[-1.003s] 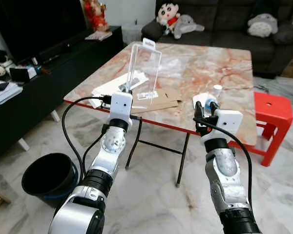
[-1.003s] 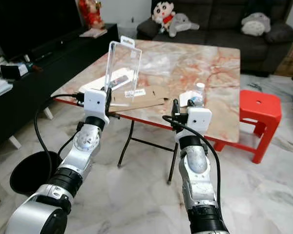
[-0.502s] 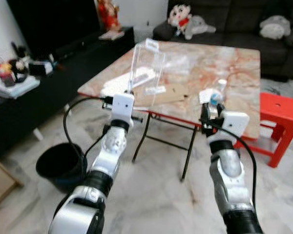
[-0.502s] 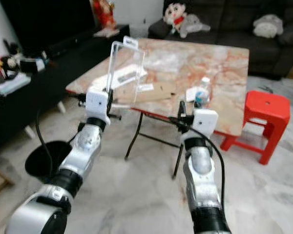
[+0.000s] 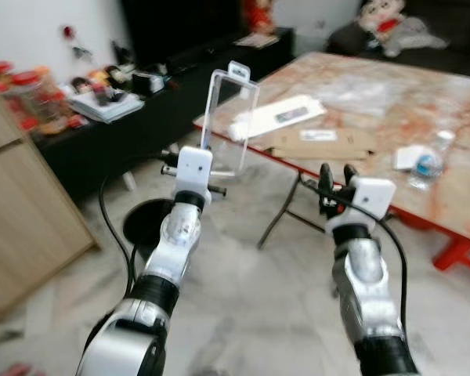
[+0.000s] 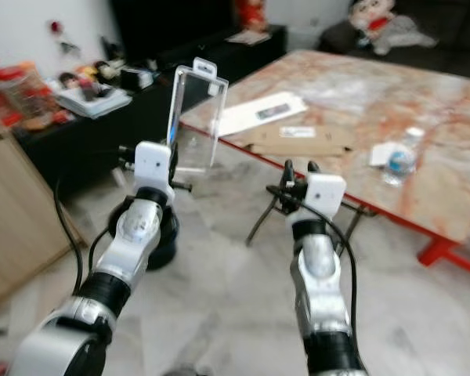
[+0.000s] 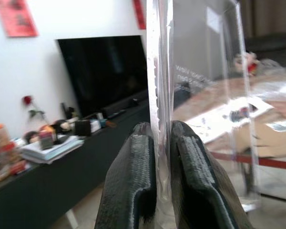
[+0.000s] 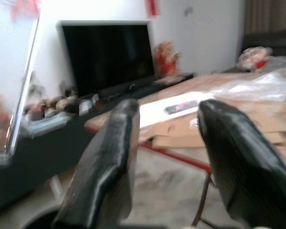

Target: Picking trash to rubbish bin

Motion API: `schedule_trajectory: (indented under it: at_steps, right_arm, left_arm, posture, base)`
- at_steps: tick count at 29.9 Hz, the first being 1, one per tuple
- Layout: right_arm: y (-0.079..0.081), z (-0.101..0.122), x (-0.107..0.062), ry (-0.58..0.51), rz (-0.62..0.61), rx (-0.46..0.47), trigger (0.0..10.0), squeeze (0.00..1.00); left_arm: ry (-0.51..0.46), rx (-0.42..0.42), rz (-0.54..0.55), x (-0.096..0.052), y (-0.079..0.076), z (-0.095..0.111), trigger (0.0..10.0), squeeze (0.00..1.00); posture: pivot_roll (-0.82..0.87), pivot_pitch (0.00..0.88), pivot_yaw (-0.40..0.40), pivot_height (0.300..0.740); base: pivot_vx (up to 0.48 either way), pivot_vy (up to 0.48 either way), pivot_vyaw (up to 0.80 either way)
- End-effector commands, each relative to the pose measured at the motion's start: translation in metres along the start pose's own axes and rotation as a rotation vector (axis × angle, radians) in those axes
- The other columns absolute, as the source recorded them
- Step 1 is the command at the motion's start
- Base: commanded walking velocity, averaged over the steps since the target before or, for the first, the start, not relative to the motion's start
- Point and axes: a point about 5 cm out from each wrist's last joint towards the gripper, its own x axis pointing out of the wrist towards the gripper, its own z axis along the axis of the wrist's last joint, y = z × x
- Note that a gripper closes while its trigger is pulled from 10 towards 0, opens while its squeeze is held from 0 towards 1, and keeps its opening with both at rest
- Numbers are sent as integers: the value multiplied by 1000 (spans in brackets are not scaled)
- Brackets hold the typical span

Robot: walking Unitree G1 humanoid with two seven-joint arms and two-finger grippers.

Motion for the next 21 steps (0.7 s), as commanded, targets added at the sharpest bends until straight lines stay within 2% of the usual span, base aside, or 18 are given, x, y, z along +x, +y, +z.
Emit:
schedule_trajectory:
  at_steps: [1, 13, 17, 18, 21]
  right_arm:
    - [3, 2, 2, -6, 13, -2, 10000, 0]
    - [6, -1, 2, 4, 25, 1, 10000, 0]
    - [6, -6, 1, 23, 31, 3, 10000, 0]
    - [4, -12, -1, 47, 30, 10, 10000, 0]
    - [2, -20, -4, 77, 30, 6, 10000, 0]
  left_arm:
    - [23, -4, 13, -1, 2, -3, 10000, 0]
    - [44, -16, 15, -3, 3, -8, 10000, 0]
    - [70, 30, -13, -11, 7, -20, 10000, 0]
    - [89, 74, -36, -16, 10, -28, 10000, 0]
    - [124, 90, -41, -21, 16, -37, 10000, 0]
  posture:
    - [97, 18, 71, 740]
    - [100, 21, 60, 740]
    - [101, 23, 53, 740]
    - [101, 24, 51, 740]
    - [102, 26, 49, 740]
  base:
    - [0, 0, 675]
    - [0, 0, 674]
    - [0, 0, 650]
    - [0, 0, 0]
    - [0, 0, 0]
